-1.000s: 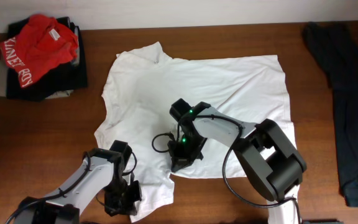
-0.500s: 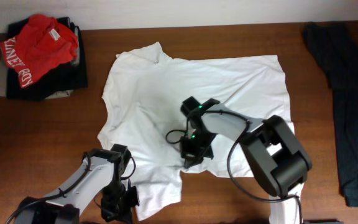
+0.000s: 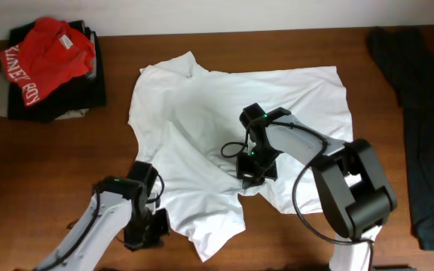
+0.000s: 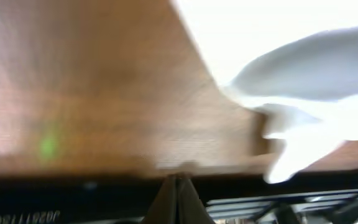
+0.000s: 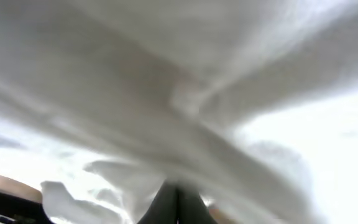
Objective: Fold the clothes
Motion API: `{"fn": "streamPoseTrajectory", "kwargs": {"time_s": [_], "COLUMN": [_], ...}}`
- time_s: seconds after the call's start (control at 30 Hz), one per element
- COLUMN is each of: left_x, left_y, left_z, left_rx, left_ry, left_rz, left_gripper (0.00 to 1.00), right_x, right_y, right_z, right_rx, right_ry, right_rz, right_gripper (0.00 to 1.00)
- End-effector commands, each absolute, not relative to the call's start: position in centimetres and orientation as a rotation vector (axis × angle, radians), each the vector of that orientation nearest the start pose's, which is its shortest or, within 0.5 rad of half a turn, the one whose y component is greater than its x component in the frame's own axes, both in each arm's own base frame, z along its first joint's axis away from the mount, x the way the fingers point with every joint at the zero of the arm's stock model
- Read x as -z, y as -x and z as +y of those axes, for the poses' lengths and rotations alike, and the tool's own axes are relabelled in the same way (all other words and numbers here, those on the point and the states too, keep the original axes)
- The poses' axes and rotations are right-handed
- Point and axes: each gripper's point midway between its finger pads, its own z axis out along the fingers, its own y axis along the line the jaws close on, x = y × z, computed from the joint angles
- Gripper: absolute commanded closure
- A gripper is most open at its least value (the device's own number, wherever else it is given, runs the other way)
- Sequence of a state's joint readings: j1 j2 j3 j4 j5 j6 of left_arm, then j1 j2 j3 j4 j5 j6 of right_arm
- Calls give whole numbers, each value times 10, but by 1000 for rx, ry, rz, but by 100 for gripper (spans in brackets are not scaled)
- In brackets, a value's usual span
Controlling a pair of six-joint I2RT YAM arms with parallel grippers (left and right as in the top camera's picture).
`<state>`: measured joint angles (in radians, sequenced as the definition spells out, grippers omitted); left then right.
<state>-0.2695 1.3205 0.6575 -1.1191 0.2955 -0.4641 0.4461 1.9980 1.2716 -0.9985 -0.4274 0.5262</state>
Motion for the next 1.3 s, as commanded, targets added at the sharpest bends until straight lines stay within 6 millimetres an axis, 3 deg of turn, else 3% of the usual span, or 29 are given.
{"fn": "streamPoseTrajectory", "kwargs": {"time_s": [0.0, 0.03, 0.1, 0.17, 0.27, 0.3, 0.4, 0.47, 0.57, 0.73, 1.0, 1.07, 1.17, 1.27], "left_x": [-45, -46, -45, -42, -40, -40, -39, -38, -36, -22, 6, 11, 14, 14], "left_y": [-131, -131, -129, -125, -121, -121, -125, -123, -116, -109, -97, -95, -94, -95], "left_z": [-96, -100, -106, -114, -126, -130, -143, -145, -151, -166, -170, -172, -172, -172], "left_rx": [467, 504, 566, 627, 699, 709, 713, 683, 659, 619, 541, 552, 547, 550], "left_ry": [313, 314, 311, 278, 208, 179, 175, 203, 189, 158, 264, 267, 276, 270], "left_rz": [3319, 3319, 3326, 3333, 3336, 3329, 3305, 3315, 3343, 3392, 3532, 3557, 3569, 3565], "left_gripper": [65, 47, 30, 23, 22, 22, 22, 22, 22, 22, 27, 38, 68, 84], "right_x": [-40, -46, -56, -66, -84, -92, -124, -142, -178, -226, -254, -259, -264, -266], "right_y": [-271, -274, -278, -281, -286, -288, -299, -306, -318, -329, -309, -305, -300, -294], "right_z": [210, 212, 213, 214, 216, 217, 205, 188, 159, 109, 43, 33, 17, 2], "right_rx": [-572, -590, -607, -621, -639, -646, -556, -455, -360, -372, -318, -314, -299, -259], "right_ry": [-105, -99, -90, -80, -37, -16, -8, -40, -115, -253, -465, -499, -561, -618], "right_rz": [3310, 3289, 3260, 3236, 3199, 3183, 3131, 3106, 3054, 2963, 2897, 2878, 2853, 2839], "right_gripper": [96, 96, 96, 95, 85, 77, 23, 1, 1, 1, 1, 1, 1, 1]}}
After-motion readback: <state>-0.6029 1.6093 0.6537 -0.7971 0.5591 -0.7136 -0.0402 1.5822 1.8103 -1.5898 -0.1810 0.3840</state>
